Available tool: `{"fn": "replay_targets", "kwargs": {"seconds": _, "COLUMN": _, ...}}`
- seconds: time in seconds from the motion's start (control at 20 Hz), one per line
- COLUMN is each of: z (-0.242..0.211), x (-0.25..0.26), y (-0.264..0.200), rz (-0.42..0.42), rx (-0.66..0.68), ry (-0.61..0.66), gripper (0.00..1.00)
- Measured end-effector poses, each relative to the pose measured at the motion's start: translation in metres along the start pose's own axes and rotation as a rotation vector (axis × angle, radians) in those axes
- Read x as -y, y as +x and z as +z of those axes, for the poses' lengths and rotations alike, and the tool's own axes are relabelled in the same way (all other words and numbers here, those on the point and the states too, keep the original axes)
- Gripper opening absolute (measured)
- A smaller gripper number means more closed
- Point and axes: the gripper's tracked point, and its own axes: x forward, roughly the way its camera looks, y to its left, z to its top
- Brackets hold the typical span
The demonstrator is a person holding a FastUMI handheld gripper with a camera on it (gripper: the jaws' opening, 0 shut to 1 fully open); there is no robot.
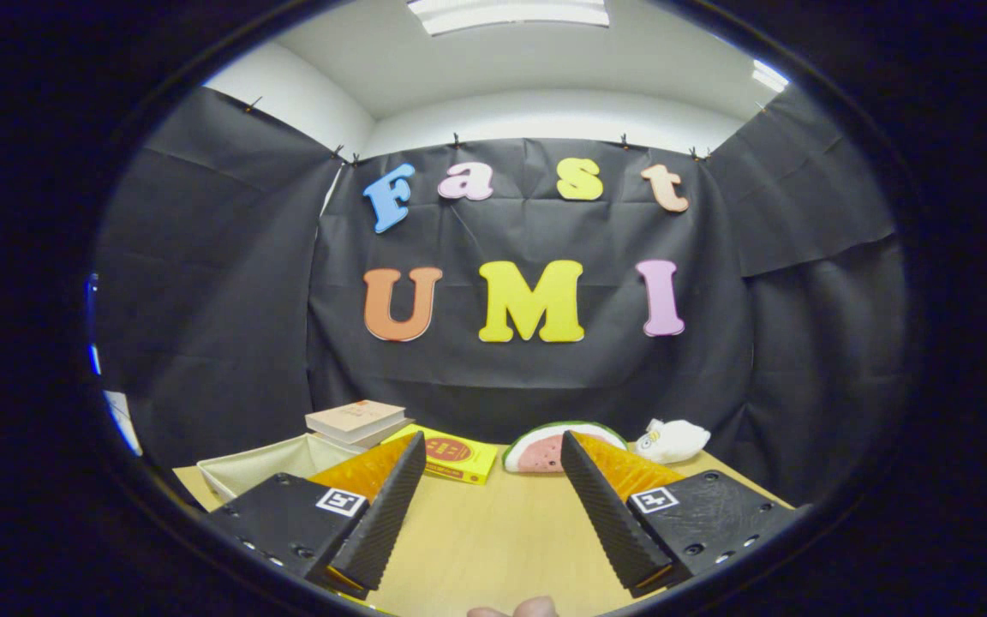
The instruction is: Open the storage box then place both shoes into the box .Put the left shoe in first, then the right shoe, with the right side of both shoes facing outward in a uniform manner.
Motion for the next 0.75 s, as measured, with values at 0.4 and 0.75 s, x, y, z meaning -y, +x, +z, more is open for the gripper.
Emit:
{"fn": "replay_targets", "kwargs": {"seconds": 0.4, "z": -0.008, "x": 0.046, "y": -0.022, "rz": -0.057, "rx": -0.006, "ry": 0.025, "gripper": 0.96}}
{"fn": "replay_targets", "kwargs": {"seconds": 0.75, "z": -0.019, "x": 0.041, "y": -0.023, "rz": -0.044, "rx": -0.021, "ry": 0.029, "gripper": 0.96}}
